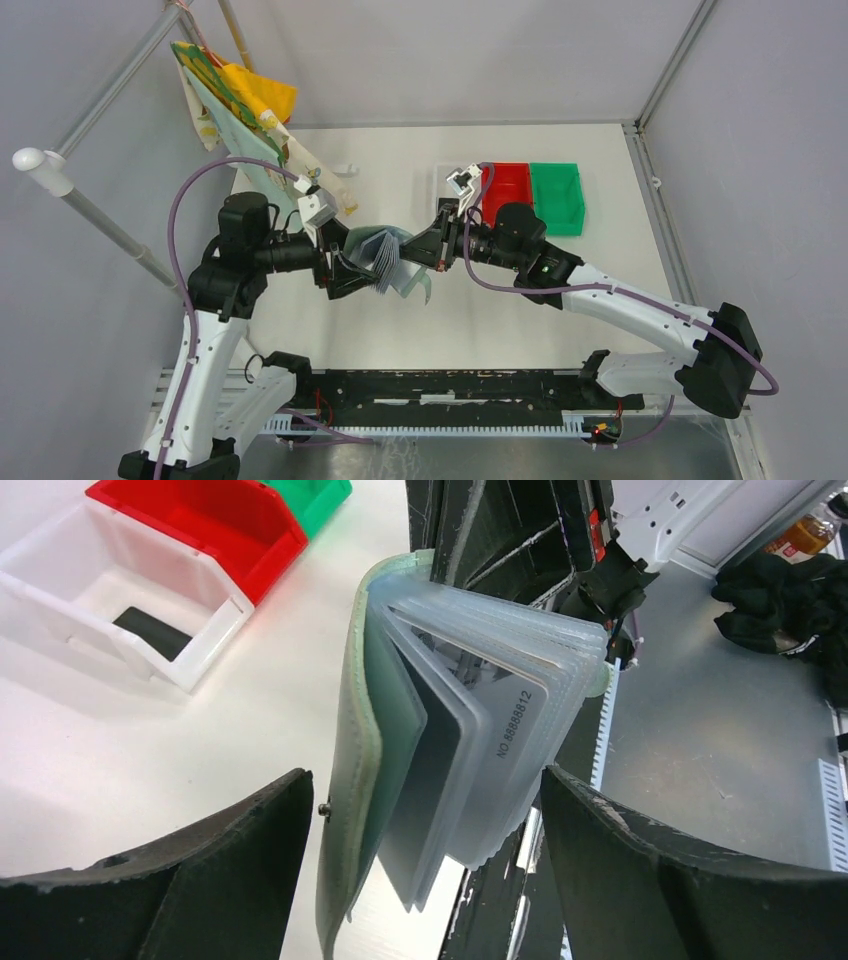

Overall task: Take the credit cards out of the card holder
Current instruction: Remove the credit card from the card holder.

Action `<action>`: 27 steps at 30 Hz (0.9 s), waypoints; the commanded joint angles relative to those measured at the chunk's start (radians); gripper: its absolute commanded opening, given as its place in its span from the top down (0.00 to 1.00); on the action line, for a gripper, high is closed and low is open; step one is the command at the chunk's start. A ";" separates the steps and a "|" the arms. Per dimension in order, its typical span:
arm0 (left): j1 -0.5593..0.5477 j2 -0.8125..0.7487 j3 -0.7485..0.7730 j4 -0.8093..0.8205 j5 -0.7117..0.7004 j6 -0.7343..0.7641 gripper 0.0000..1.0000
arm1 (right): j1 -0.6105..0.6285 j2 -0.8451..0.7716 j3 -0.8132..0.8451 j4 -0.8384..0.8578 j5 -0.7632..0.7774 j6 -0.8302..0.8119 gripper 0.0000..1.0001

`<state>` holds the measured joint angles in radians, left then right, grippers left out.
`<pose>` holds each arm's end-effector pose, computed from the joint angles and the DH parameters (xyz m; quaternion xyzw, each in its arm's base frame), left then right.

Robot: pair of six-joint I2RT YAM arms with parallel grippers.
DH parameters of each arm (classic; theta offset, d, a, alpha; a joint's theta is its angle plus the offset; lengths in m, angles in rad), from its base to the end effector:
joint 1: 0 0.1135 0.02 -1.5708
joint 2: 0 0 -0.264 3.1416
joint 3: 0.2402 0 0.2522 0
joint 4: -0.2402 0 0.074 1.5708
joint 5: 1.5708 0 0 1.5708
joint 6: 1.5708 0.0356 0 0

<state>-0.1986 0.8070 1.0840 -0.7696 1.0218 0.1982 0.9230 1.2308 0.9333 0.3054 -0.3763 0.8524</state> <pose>0.1295 -0.0570 0.3851 0.3936 0.6844 -0.4197 0.4477 0.1651 0.2398 0.3488 -0.1571 0.6868 0.6240 0.3380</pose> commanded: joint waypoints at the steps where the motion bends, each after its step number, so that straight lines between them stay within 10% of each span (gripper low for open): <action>1: 0.000 0.005 0.013 0.026 0.071 -0.018 0.10 | 0.007 -0.012 0.069 0.106 0.022 0.026 1.00; 11: -0.001 0.031 0.051 -0.155 0.200 0.174 0.08 | 0.031 -0.001 0.100 0.058 0.073 0.016 1.00; 27: -0.001 -0.010 0.003 -0.006 0.102 0.050 0.10 | 0.037 -0.003 0.085 0.080 0.077 0.022 1.00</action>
<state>-0.1982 0.8074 1.0893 -0.8276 1.0946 0.2871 0.9543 1.2407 0.9649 0.2752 -0.3225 0.8589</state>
